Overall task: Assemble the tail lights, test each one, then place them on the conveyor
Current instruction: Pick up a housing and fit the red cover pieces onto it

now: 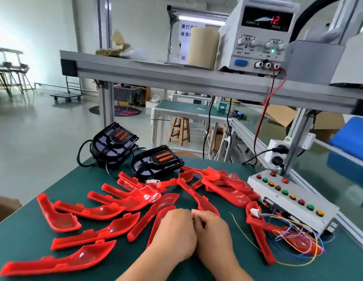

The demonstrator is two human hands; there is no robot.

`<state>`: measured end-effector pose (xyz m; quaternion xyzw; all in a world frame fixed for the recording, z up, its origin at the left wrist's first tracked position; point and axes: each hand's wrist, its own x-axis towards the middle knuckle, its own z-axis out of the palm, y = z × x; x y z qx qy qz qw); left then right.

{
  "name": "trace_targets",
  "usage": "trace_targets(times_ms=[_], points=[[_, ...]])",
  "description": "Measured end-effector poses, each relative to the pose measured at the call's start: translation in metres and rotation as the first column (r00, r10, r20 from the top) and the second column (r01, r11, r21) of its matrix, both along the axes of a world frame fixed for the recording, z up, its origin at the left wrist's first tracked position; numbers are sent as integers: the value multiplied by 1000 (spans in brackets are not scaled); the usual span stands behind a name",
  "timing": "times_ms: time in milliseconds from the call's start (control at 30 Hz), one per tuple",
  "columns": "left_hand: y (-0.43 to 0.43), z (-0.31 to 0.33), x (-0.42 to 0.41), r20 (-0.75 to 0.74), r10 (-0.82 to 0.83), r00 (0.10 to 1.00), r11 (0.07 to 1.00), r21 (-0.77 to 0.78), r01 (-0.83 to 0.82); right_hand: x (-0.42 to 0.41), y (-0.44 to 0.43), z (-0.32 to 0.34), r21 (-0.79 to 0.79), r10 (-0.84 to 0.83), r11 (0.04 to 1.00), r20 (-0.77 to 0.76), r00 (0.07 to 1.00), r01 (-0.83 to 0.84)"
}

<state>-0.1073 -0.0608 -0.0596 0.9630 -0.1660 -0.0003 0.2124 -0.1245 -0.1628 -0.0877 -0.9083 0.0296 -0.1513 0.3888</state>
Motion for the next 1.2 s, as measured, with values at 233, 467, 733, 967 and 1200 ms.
trace_targets(times_ms=[233,467,733,967,1200], points=[[40,40,84,144,203,969,969,-169,-178,3,2,-8,172,-75,981,-58,995,85],[86,33,181,89,469,879,883,-17,-469,10,4,-13,134,-83,987,-62,995,91],[86,29,206,-66,482,874,876,55,-479,18,4,-19,138,-102,985,-21,995,104],[72,43,209,-121,467,876,796,-374,-476,17,1,-18,107,-92,990,-38,995,95],[49,63,158,-320,305,897,431,-793,-430,9,1,-6,83,-30,996,-65,997,35]])
